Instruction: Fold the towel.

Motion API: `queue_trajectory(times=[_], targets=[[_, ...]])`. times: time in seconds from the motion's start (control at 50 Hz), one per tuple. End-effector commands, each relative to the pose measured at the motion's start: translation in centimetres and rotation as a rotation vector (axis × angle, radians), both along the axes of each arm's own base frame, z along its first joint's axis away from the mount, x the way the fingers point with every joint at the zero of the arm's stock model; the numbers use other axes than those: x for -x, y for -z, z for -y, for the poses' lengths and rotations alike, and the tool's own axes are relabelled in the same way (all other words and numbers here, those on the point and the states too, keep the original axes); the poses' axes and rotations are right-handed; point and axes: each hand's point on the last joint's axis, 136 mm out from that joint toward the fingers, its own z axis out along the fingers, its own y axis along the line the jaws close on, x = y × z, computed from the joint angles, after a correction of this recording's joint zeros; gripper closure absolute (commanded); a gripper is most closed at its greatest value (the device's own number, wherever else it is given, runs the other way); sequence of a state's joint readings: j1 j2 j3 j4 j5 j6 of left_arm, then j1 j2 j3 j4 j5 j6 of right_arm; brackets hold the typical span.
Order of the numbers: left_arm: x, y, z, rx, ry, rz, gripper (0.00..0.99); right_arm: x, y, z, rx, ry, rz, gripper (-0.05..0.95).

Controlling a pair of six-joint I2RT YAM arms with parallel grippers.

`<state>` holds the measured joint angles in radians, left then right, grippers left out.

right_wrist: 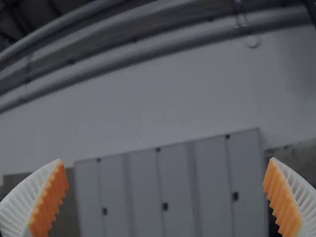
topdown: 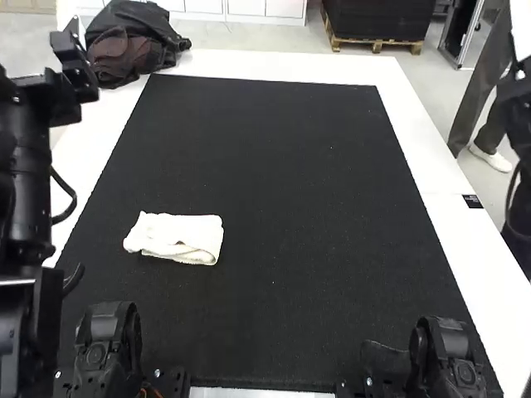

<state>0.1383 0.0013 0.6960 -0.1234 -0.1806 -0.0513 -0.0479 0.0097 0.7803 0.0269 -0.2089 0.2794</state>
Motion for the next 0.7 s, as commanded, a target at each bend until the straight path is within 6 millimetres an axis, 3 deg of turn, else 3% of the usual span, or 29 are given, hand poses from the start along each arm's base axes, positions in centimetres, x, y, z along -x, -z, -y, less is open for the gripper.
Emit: queue_trajectory(times=[0.0,0.16,0.3,0.44,0.68], targets=[[0.1,0.9,-1.7,0.021,-0.11,-0.023,0.028,-2.6,2.2,3.0,0.041,0.251,-0.044,-0.01],[-3.0,3.6,-1.7,0.006,-0.087,-0.043,0.087,-8.0,8.4,5.9,0.023,0.415,-0.183,-0.01],[-5.5,6.4,-2.0,-0.104,-0.155,-0.029,0.084,-11.3,12.9,4.0,0.199,0.373,-0.23,-0.01],[-7.2,9.9,-1.8,-0.217,-0.208,-0.026,0.082,-12.7,16.0,6.3,0.143,0.498,-0.192,-0.01],[-10.7,17.2,-2.2,-0.254,-0.21,-0.245,0.038,-15.5,24.3,8.1,0.133,0.567,-0.411,-0.01]])
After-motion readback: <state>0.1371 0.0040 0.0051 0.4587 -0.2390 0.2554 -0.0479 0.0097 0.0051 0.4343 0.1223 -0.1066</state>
